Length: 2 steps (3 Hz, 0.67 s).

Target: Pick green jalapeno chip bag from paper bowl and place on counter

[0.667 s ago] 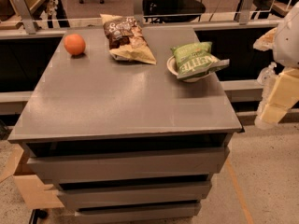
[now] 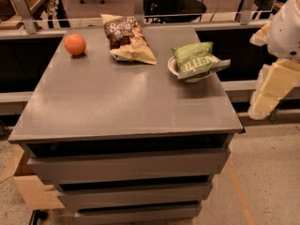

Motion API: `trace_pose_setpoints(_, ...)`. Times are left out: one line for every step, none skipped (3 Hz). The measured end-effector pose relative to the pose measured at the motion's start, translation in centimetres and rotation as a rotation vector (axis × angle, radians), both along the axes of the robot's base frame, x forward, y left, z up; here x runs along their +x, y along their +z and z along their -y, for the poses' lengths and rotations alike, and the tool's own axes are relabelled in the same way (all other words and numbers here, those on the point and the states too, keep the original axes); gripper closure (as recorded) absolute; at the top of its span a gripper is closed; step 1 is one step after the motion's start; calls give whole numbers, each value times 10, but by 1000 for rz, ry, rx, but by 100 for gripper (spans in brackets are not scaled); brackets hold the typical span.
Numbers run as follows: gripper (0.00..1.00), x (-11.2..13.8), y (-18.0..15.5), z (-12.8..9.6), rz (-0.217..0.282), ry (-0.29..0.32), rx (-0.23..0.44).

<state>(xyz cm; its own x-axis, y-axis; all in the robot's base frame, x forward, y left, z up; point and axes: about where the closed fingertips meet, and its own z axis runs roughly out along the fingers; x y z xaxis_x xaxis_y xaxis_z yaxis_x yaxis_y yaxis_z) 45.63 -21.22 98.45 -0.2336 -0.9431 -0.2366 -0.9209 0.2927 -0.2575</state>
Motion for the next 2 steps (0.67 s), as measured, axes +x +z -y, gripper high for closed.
trace_pose_setpoints(0,45,-3,-6,-15,-39,32)
trace_pose_setpoints(0,89,-13,-19,-20,-76,27)
